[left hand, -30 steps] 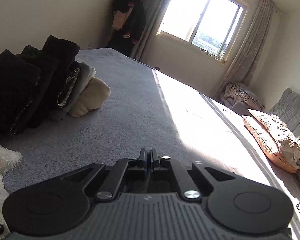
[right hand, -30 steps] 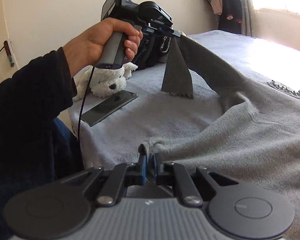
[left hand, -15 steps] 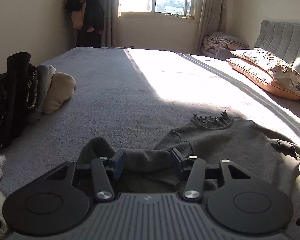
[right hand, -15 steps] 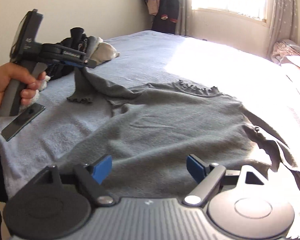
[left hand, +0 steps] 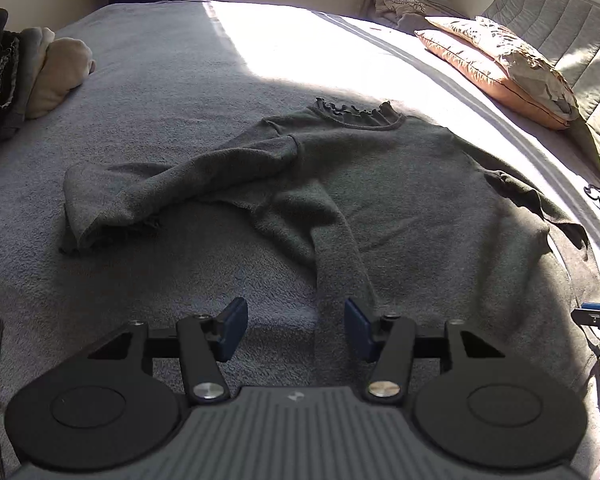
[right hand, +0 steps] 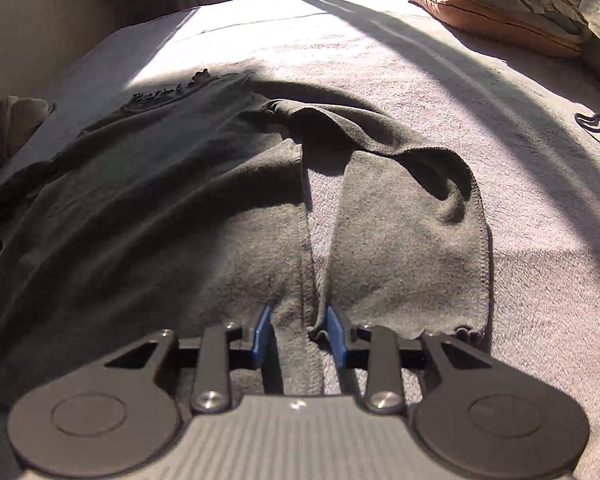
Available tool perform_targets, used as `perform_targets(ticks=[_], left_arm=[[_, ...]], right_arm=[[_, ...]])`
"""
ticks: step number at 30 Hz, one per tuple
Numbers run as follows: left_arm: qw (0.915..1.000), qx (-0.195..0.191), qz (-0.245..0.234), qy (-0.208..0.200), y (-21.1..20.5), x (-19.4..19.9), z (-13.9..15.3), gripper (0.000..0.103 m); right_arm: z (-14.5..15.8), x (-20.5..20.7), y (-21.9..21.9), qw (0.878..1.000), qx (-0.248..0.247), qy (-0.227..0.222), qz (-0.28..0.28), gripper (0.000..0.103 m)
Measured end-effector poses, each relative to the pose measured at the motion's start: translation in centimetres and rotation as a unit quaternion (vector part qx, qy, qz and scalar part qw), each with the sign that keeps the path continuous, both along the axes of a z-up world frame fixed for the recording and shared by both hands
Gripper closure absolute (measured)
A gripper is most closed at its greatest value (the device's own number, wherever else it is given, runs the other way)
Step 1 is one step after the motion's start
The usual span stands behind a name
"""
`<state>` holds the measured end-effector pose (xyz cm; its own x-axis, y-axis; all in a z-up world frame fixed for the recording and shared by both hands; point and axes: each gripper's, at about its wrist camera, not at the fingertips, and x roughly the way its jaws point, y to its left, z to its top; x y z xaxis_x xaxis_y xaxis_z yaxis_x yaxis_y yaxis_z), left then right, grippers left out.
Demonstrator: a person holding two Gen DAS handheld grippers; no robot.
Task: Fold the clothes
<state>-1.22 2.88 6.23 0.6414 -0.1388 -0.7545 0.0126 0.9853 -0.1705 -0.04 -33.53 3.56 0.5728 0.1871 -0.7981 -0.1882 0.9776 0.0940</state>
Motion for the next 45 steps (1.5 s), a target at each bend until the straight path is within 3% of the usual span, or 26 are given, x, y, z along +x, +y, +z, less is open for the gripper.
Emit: perform_targets(ticks=[4, 11, 12, 13, 14, 15, 16, 18, 21, 24, 25, 27, 29, 31, 32, 33, 35, 38, 40, 41, 43, 44, 45], left_arm=[[0.9991, -0.042, 0.007, 0.005, 0.1, -3.8, 0.2, 0.043], [0.9986, -0.035, 0.033, 0.024, -1.1, -7.4, -2.4, 0.042], [0.9987, -0.038, 0.029, 0.018, -1.2, -7.7, -2.6, 0.044], [0.9989, -0.038, 0.024, 0.014, -1.3, -7.7, -2.6, 0.050], [0.9991, -0.038, 0.019, 0.010, -1.4, -7.7, -2.6, 0.075], [0.9992, -0.038, 0.013, 0.006, -1.5, -7.6, -2.6, 0.093], [0.9990, -0.043, 0.010, 0.002, -1.4, -7.7, -2.4, 0.097], [0.9975, -0.069, 0.013, -0.009, -0.1, -8.1, -1.2, 0.097], [0.9961, -0.078, 0.000, -0.041, 1.1, -9.7, 0.9, 0.097], [0.9946, -0.091, -0.017, -0.047, 2.1, -10.6, 1.7, 0.097], [0.9941, -0.096, -0.030, -0.041, 2.3, -10.7, 1.7, 0.096], [0.9928, -0.105, -0.056, -0.016, 2.6, -10.1, 1.3, 0.090], [0.9950, -0.091, -0.037, -0.018, 3.4, -9.5, 1.6, 0.087], [0.9965, -0.071, -0.025, -0.036, 4.3, -8.7, 2.6, 0.078], [0.9966, -0.061, -0.025, -0.050, 4.8, -7.9, 3.4, 0.063], [0.9967, -0.047, -0.026, -0.061, 5.1, -7.0, 3.9, 0.049], [0.9976, 0.017, -0.016, -0.066, 5.9, -4.6, 4.0, 0.044], [0.9920, 0.110, -0.007, -0.062, 6.9, -1.0, 3.2, 0.044], [0.9867, 0.152, -0.013, -0.056, 7.4, 1.0, 2.1, 0.044], [0.9840, 0.170, -0.018, -0.052, 7.5, 1.9, 1.5, 0.043], [0.9796, 0.193, -0.035, -0.042, 7.6, 3.4, -0.1, 0.043], [0.9762, 0.208, -0.042, -0.043, 7.6, 4.0, -0.7, 0.045], [0.9727, 0.223, -0.045, -0.044, 7.6, 4.5, -1.2, 0.063]], right_arm=[[0.4, -1.4, -1.8, 0.999, 0.053, 0.008, -0.006, 0.064], [-0.2, -1.7, -1.6, 0.999, 0.034, 0.016, -0.014, 0.065], [-0.1, -2.2, -0.8, 1.000, 0.016, 0.008, -0.002, 0.081], [0.0, -2.5, -0.4, 1.000, 0.014, 0.005, 0.004, 0.097], [0.2, -2.9, -0.3, 1.000, 0.017, 0.003, 0.006, 0.099], [0.4, -3.4, -0.2, 1.000, 0.022, 0.000, 0.007, 0.099], [0.9, -4.1, -0.5, 0.999, 0.036, -0.003, 0.004, 0.099], [1.9, -5.5, -1.3, 0.998, 0.065, -0.010, -0.003, 0.099], [4.5, -10.1, -3.2, 0.989, 0.145, -0.034, -0.006, 0.099], [5.8, -14.3, -4.4, 0.978, 0.203, -0.044, -0.003, 0.099], [5.7, -15.3, -4.4, 0.978, 0.207, -0.041, -0.002, 0.099], [5.1, -15.3, -4.0, 0.986, 0.163, -0.034, -0.001, 0.098], [4.5, -14.5, -3.7, 0.994, 0.107, -0.029, 0.001, 0.090], [4.5, -12.2, -4.9, 0.995, 0.090, -0.039, -0.019, 0.071], [4.5, -11.0, -5.6, 0.995, 0.082, -0.042, -0.031, 0.048], [4.4, -9.3, -6.6, 0.995, 0.078, -0.036, -0.052, 0.033], [4.1, -5.8, -8.5, 0.993, 0.071, -0.022, -0.093, 0.033], [2.3, -0.6, -11.1, 0.985, 0.073, 0.007, -0.153, 0.033], [0.6, 1.1, -11.7, 0.982, 0.089, 0.027, -0.168, 0.038], [-0.2, 1.7, -11.7, 0.980, 0.092, 0.033, -0.171, 0.048], [-0.3, 1.9, -10.1, 0.987, 0.043, 0.014, -0.156, 0.090], [0.2, 1.9, -9.6, 0.989, 0.028, 0.000, -0.146, 0.100], [0.8, 2.0, -9.1, 0.990, 0.009, -0.018, -0.138, 0.100]])
